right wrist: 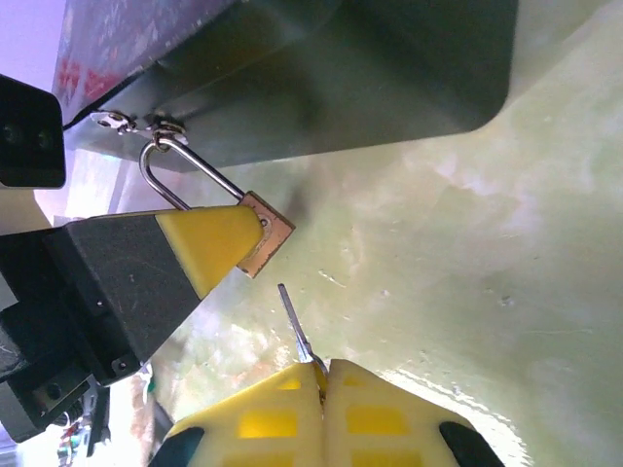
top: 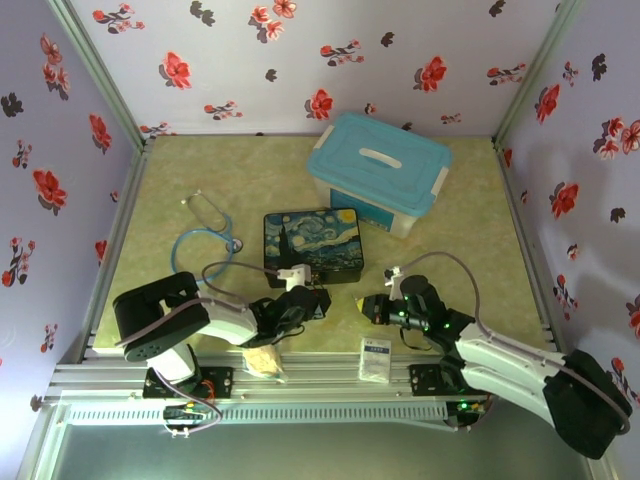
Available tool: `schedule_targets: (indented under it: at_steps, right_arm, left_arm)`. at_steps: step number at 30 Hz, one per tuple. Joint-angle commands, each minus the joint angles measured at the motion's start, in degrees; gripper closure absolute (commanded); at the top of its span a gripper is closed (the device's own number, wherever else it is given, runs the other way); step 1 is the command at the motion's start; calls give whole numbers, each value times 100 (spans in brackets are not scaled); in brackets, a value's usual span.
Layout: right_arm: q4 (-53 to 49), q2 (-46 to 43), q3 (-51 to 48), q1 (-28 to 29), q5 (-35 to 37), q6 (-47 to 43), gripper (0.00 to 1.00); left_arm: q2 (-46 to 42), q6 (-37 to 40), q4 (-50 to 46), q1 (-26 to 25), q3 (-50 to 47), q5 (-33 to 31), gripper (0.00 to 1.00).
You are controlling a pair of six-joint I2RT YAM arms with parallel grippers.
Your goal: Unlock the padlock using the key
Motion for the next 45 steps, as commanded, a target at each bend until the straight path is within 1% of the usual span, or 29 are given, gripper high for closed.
schedule_targets:
  at_steps: [1, 5, 7, 11, 14, 17, 21, 24, 26, 29, 35, 40, 45]
  right_arm:
    - [610, 210, -34, -21, -335, 296, 100]
    - [884, 566, 15, -27, -562, 413, 100]
    - [1124, 780, 34, -21, -677, 529, 100]
    - [1874, 1356, -9, -34, -904, 698, 100]
    - [2474, 1808, -15, -29, -1107, 785, 100]
    - [3050, 2036, -72, -32, -1174, 944, 100]
    - [3372, 2154, -22, -35, -1330, 1020, 100]
    - [3375, 2128, 28, -38, -1397, 1052, 100]
    - [3242, 2045, 25, -56, -1341, 1010, 100]
    - [2714, 1861, 95, -58, -1191, 844, 100]
    - [2494, 1649, 194, -65, -1228, 784, 100]
    - [2081, 1529, 222, -62, -1114, 641, 100]
    - [2001, 1514, 192, -65, -1111, 571, 100]
  left_arm:
    - [-188, -288, 764, 20, -117, -1, 92]
    - [-120, -632, 1430, 71, -346, 49, 95]
    - [-137, -686, 1683, 71, -417, 47, 97]
    - [-461, -536, 1166, 71, -260, 49, 97]
    - [-541, -618, 1300, 98, -317, 44, 98]
    - [-553, -673, 1528, 100, -400, 49, 100]
    - [-507, -751, 1650, 105, -449, 56, 100]
    - [-372, -836, 2023, 107, -538, 68, 100]
    - [-358, -836, 2015, 102, -522, 78, 100]
    - [-358, -825, 2119, 107, -563, 81, 100]
    - [-345, -925, 2392, 124, -641, 87, 100]
    - [-432, -905, 2213, 140, -617, 87, 100]
    - [-458, -941, 2206, 137, -616, 76, 100]
